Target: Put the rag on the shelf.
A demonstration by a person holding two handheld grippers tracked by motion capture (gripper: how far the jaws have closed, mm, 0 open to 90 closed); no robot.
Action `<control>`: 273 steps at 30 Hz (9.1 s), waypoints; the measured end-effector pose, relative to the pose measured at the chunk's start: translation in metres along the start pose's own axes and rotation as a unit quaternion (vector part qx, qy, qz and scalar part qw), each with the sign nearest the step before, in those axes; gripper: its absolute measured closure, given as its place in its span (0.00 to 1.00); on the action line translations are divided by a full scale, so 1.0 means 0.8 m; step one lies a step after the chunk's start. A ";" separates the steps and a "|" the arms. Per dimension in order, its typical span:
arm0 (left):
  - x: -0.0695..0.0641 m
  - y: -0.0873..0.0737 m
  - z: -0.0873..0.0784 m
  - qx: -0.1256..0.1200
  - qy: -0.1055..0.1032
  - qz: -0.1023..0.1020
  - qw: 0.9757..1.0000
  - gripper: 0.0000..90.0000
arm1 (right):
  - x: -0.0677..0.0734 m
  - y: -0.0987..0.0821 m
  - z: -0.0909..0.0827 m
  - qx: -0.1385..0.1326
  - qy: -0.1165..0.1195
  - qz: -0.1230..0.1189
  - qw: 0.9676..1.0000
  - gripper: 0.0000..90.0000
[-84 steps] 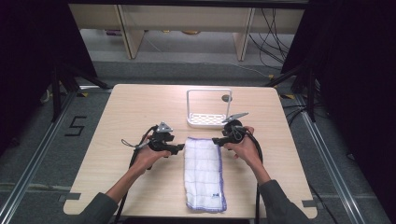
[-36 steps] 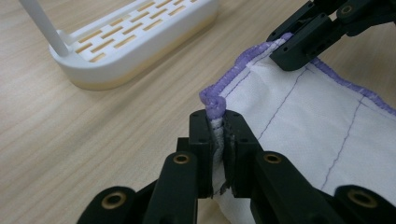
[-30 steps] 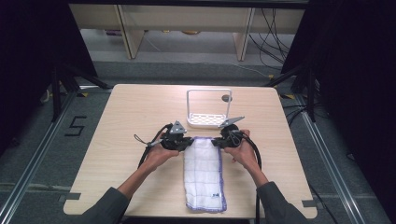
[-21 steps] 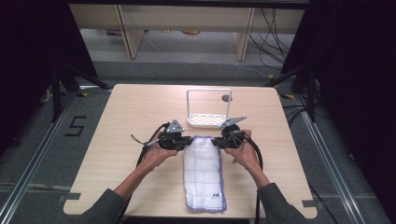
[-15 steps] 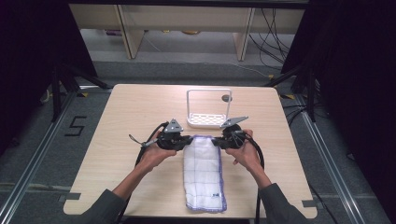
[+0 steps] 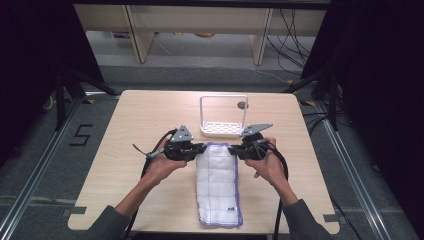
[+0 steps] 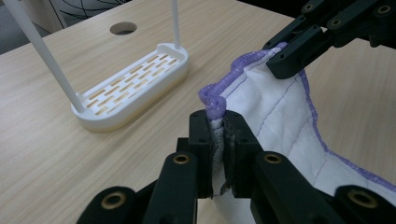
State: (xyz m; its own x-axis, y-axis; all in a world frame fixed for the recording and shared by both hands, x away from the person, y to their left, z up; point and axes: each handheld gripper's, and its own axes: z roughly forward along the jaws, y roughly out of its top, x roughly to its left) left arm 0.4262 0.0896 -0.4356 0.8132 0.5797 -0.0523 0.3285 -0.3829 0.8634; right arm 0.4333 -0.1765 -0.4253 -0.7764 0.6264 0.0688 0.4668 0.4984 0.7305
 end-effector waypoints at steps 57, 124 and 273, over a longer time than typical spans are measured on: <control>0.044 0.228 -0.058 -0.032 0.073 0.038 0.996 0.92 | -0.043 0.179 -0.127 -0.098 -0.061 -0.015 0.993 0.93; 0.175 0.204 0.089 -0.012 0.141 -0.070 0.987 0.90 | -0.176 0.217 0.026 -0.050 -0.147 0.091 0.984 0.91; 0.003 -0.045 -0.060 0.044 0.005 -0.072 0.996 0.31 | -0.052 0.002 -0.082 -0.114 -0.022 0.094 0.989 0.44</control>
State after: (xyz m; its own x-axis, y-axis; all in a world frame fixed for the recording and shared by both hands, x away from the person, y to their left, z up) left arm 0.3932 0.1388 -0.4426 0.7501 0.6401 -0.1662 0.4824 -0.3576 0.7996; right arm 0.4385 -0.2414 -0.3826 -0.6636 0.7234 0.1908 0.4889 0.2263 0.8425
